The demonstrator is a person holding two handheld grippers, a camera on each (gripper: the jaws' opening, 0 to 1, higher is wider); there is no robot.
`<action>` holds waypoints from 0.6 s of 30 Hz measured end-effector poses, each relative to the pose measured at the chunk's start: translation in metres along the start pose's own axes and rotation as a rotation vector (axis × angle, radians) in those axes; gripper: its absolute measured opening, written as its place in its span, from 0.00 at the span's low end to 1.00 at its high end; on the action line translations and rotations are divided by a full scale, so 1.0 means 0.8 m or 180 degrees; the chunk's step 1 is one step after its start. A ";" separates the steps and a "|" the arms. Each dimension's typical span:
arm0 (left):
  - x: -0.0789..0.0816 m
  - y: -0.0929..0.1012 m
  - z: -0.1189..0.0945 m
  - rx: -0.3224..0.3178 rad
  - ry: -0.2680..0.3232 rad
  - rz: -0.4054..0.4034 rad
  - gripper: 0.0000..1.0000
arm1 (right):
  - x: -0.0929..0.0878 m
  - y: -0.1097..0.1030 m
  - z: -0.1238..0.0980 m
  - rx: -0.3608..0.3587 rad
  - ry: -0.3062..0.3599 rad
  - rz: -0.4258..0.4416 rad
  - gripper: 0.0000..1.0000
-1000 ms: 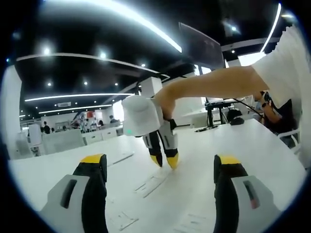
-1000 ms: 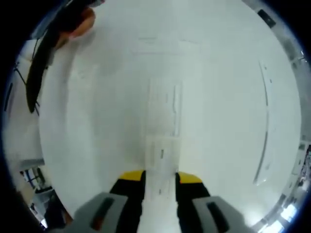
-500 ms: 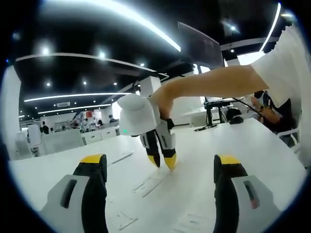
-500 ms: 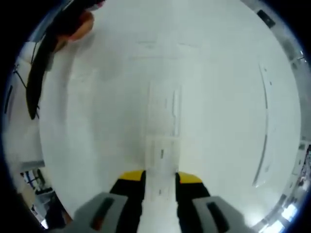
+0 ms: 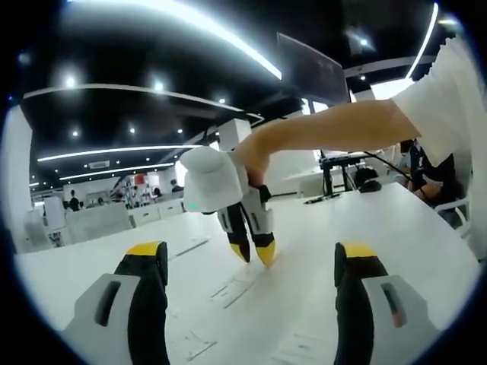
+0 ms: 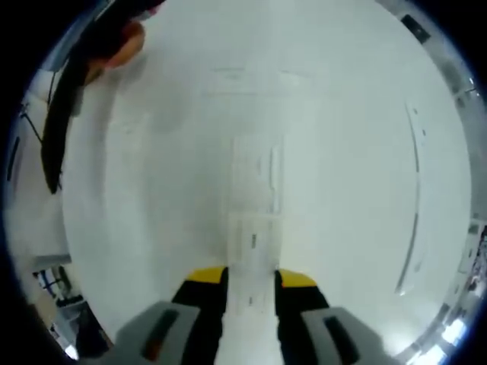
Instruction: Locate the socket holder cover, grip the socket holder cover, clip it into the socket holder slot.
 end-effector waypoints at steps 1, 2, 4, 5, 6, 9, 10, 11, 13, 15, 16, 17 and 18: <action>0.000 0.000 0.000 -0.0001 -0.0006 0.0005 0.89 | 0.000 -0.001 0.000 -0.0001 0.0004 0.0008 0.26; 0.000 0.000 0.000 0.0001 -0.0007 0.0010 0.89 | 0.000 0.000 0.000 -0.0001 0.0007 0.0016 0.26; 0.000 0.000 0.000 -0.0003 -0.0008 0.0011 0.89 | 0.000 0.000 0.000 -0.0006 0.0011 0.0012 0.26; 0.000 0.001 0.000 -0.0004 -0.0009 0.0012 0.89 | 0.000 0.000 0.000 -0.0006 0.0015 0.0008 0.26; 0.000 0.001 0.000 -0.0006 -0.0008 0.0012 0.89 | 0.000 -0.001 0.000 -0.0007 0.0016 -0.0005 0.26; 0.003 0.003 -0.001 -0.0041 0.0024 -0.0041 0.92 | 0.000 0.002 -0.001 -0.0017 0.0020 -0.0037 0.26; 0.004 0.004 0.000 -0.0052 0.0038 -0.0055 0.92 | -0.002 0.002 -0.001 -0.0040 0.0007 -0.0064 0.26; 0.004 0.004 0.000 -0.0053 0.0039 -0.0051 0.92 | -0.002 0.002 -0.002 -0.0037 0.0026 -0.0050 0.26; 0.003 0.004 0.000 -0.0054 0.0028 -0.0034 0.92 | -0.003 0.001 -0.002 -0.0035 0.0043 -0.0039 0.27; 0.003 0.003 0.001 -0.0052 0.0024 -0.0038 0.91 | -0.003 0.001 -0.002 -0.0061 0.0065 -0.0042 0.29; 0.003 0.003 0.001 -0.0052 0.0018 -0.0034 0.91 | -0.004 0.001 -0.003 -0.0047 0.0085 -0.0033 0.29; 0.002 0.004 0.001 -0.0056 0.0016 -0.0029 0.91 | -0.004 0.001 -0.005 -0.0044 0.0112 -0.0035 0.29; 0.002 0.004 0.001 -0.0057 0.0015 -0.0026 0.91 | -0.002 0.001 -0.006 -0.0062 0.0153 -0.0035 0.30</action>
Point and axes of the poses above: the point that each gripper's makers call its tool centre point, and the gripper's own axes: z roughly forward along the fingers, y roughly to its right, x roughly out of its top, the point moved 4 cm from there along -z, roughly backward along the fingers, and after that the axes turned 10 degrees about x, right-handed, at the moved point
